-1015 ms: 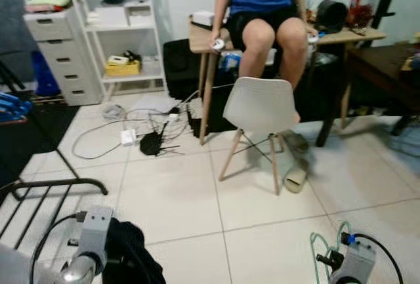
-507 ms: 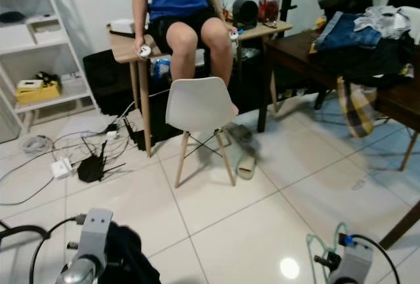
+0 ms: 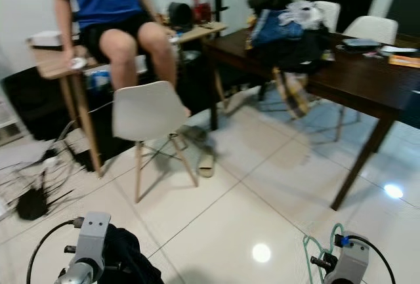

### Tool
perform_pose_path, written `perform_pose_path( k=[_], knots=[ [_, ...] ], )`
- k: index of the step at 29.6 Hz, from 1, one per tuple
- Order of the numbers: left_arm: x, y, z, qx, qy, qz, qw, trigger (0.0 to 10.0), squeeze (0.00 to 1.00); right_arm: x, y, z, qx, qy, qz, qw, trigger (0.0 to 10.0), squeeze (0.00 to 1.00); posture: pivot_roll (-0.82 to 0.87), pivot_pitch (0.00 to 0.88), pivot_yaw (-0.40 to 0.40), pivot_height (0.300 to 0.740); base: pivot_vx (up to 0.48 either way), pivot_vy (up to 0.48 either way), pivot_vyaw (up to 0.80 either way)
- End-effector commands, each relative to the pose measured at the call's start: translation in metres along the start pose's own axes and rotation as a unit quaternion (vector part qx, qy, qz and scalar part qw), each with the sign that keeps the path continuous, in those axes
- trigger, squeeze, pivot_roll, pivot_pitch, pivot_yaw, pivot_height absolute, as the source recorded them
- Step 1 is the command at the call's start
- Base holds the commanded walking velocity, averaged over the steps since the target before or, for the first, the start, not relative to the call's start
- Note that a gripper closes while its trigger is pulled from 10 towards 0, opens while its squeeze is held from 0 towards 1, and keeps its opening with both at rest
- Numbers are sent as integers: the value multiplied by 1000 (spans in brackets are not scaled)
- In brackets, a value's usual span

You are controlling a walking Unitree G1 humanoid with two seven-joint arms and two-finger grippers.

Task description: Hang hanger

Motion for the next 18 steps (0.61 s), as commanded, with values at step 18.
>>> perform_pose_path(
  k=[18],
  knots=[
    [4, -1, 0, 6, 5, 10, 1000, 10000, 0, 4, -1, -1, -1, -6, 4, 1000, 10000, 0, -29, 2, 40, 740, 0, 0, -800]
  ],
)
Point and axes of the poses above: a point about 5 cm out from each wrist's last joint towards the gripper, its own y axis pointing back from the gripper into the wrist, its own z axis along the axis of the wrist's last joint, x = y × z, the point moved 2 cm from there along -y, pointing out of the wrist towards the gripper, and after that the axes turned 12 degrees about y, right-handed, at the moved point
